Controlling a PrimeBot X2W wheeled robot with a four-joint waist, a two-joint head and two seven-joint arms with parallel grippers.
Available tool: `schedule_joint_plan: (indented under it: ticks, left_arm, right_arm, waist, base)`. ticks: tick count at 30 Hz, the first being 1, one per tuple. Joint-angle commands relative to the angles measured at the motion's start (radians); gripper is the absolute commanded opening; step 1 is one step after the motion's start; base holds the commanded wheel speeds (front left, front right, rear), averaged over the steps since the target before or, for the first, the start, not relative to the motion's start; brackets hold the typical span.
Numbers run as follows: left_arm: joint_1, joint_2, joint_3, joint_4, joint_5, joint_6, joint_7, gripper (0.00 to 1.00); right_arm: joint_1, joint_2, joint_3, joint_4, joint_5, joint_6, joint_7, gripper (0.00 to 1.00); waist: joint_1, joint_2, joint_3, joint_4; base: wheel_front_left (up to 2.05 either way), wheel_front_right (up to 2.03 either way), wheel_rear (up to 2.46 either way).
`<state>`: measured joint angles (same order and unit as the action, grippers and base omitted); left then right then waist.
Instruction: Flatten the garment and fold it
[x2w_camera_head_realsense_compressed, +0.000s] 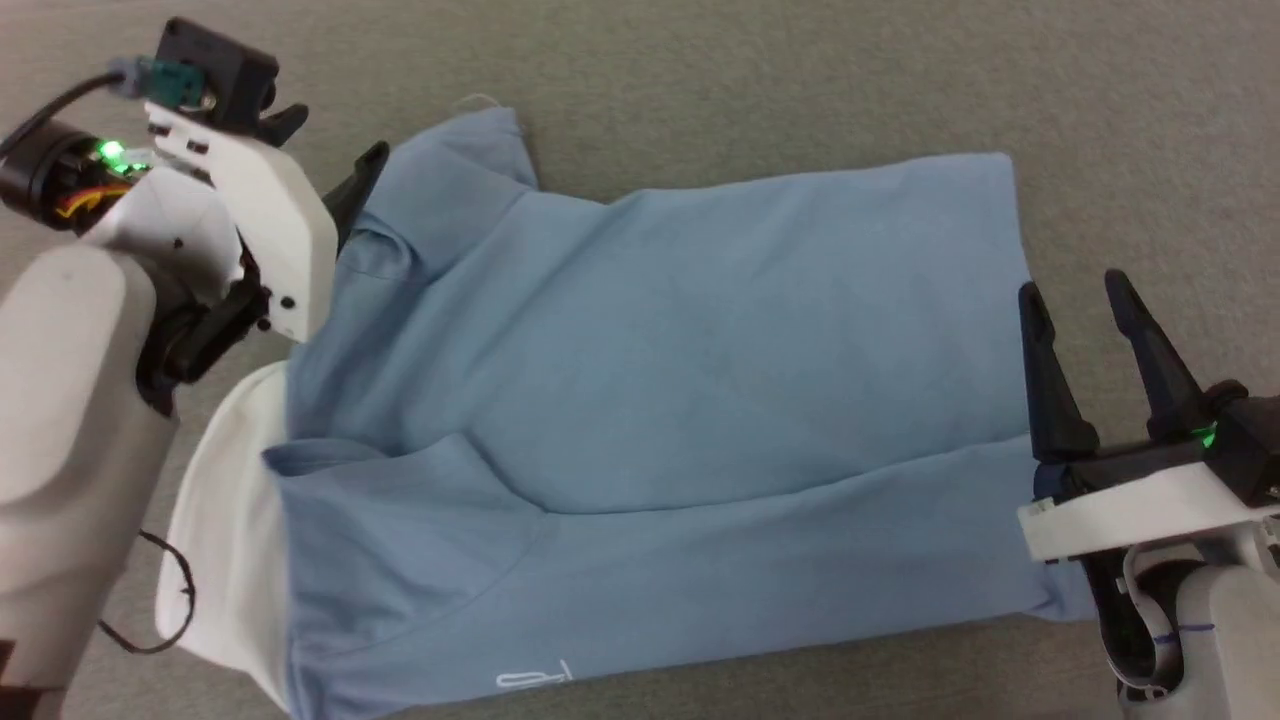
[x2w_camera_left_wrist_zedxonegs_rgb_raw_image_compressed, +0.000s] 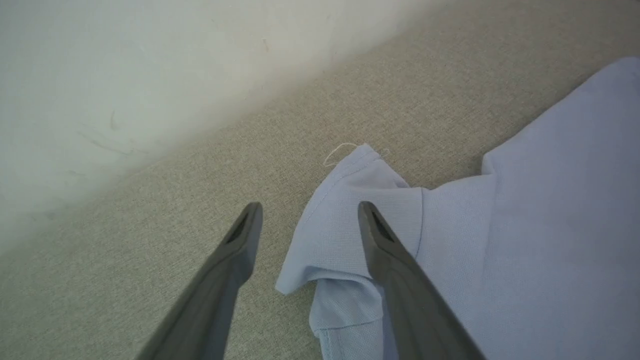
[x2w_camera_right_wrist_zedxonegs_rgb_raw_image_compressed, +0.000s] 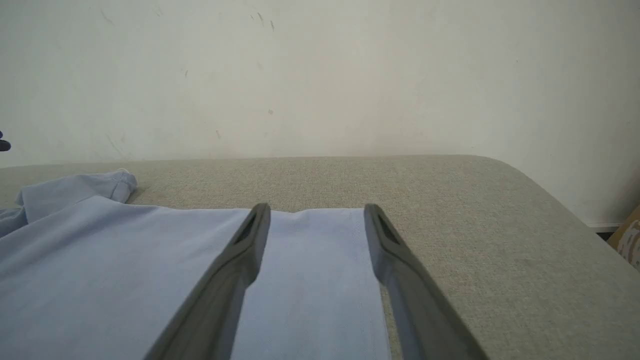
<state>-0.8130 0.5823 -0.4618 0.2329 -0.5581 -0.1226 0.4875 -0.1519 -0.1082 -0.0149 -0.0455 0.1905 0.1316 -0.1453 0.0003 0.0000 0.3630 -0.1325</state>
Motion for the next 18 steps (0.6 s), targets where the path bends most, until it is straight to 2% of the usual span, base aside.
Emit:
schedule_joint_plan:
  ticks: [1,8,12,17,18]
  left_arm:
    - [-0.02,0.01,-0.011,0.01,-0.007,-0.005,0.014,1.0]
    - [-0.099,0.05,-0.067,0.122,-0.025,0.001,0.181,1.0]
    - [-0.109,0.064,-0.072,0.167,-0.023,0.042,0.268,1.0]
    - [-0.079,0.059,-0.076,0.188,-0.07,0.099,0.425,1.0]
    - [-0.074,0.059,-0.074,0.181,-0.08,0.108,0.449,0.52]
  right_arm:
    - [-0.017,-0.001,0.005,0.001,0.008,-0.001,-0.008,1.0]
    - [-0.045,0.0,0.027,0.001,0.022,-0.001,-0.019,1.0]
    - [-0.052,0.0,0.035,0.002,0.028,-0.001,-0.024,1.0]
    - [-0.06,-0.004,0.045,0.007,0.026,-0.001,-0.015,1.0]
    - [-0.067,-0.009,0.05,0.009,0.023,-0.001,-0.011,1.0]
  waist:
    - [-0.0003,0.0,0.053,-0.056]
    - [-0.0003,0.0,0.087,-0.105]
    - [-0.0003,0.0,0.098,-0.121]
    - [-0.0003,0.0,0.105,-0.124]
    - [-0.0003,0.0,0.106,-0.124]
  base:
    - [0.0,0.0,0.0]
    - [0.0,0.0,0.0]
    - [0.0,0.0,0.0]
    - [0.0,0.0,0.0]
    - [0.0,0.0,0.0]
